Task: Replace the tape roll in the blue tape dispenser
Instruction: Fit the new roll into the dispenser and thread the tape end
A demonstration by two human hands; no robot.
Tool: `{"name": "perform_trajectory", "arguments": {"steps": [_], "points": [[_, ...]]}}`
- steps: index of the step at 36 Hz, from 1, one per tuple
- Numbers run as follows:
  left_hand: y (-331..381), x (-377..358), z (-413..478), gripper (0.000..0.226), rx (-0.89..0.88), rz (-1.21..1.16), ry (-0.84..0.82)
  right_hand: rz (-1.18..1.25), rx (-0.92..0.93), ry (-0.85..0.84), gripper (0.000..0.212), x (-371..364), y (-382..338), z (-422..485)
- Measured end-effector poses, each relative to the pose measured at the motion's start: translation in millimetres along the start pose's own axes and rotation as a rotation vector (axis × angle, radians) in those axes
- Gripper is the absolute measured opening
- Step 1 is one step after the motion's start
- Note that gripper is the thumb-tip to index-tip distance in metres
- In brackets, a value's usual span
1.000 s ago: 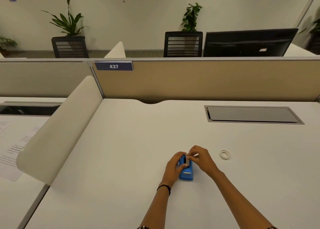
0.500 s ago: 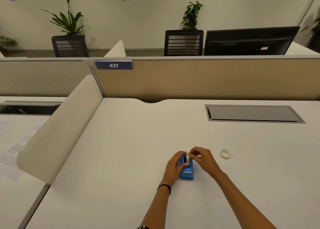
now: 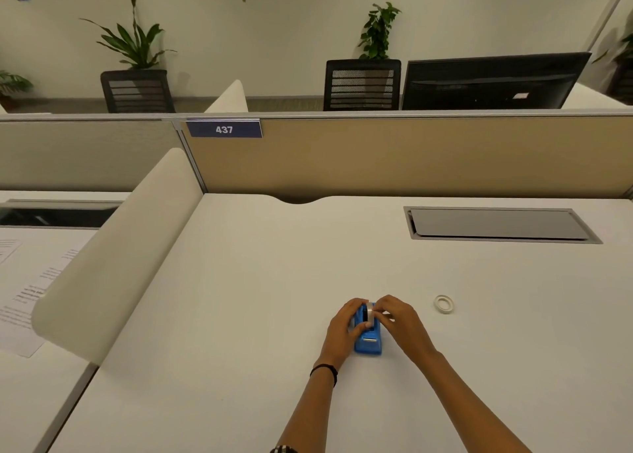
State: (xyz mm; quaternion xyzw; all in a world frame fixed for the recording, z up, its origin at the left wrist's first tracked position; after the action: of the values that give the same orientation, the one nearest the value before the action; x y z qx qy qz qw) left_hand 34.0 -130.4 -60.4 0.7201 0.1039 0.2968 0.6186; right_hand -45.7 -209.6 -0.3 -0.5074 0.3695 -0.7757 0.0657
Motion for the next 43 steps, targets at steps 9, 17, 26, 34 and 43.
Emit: {"name": "perform_trajectory", "arguments": {"steps": [9,17,26,34,43], "points": [[0.8,-0.2,-0.3,0.039,0.007,0.009,-0.001,-0.108,0.053,-0.112,0.010,-10.1,-5.4,2.5],[6.2,1.3,-1.5,0.035,-0.020,0.024,-0.008,0.049,-0.094,-0.127,0.011,-10.2,2.8,13.8],[1.5,1.6,-0.5,0.035,0.001,0.034,0.006,0.095,-0.081,-0.032,0.011,0.3,4.4,9.4],[-0.5,-0.2,0.2,0.040,0.011,0.019,-0.004,0.060,-0.008,-0.022,0.009,-0.3,-2.4,-1.5],[0.2,0.6,-2.0,0.038,0.021,0.019,-0.004,-0.162,0.108,-0.047,0.008,-8.7,-12.1,-3.2]]}}
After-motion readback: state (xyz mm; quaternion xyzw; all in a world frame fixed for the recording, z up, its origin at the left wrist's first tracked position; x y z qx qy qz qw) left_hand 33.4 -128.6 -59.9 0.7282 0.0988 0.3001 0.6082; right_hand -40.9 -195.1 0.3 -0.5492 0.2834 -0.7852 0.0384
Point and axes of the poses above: each hand's wrist, its own z-axis towards the middle knuckle, its own x-axis out of the back of the hand, y = z × x, the point moved 10 cm from there along z, towards the middle knuckle, and after that the axes turned 3 degrees about x, right-handed, at the moved point
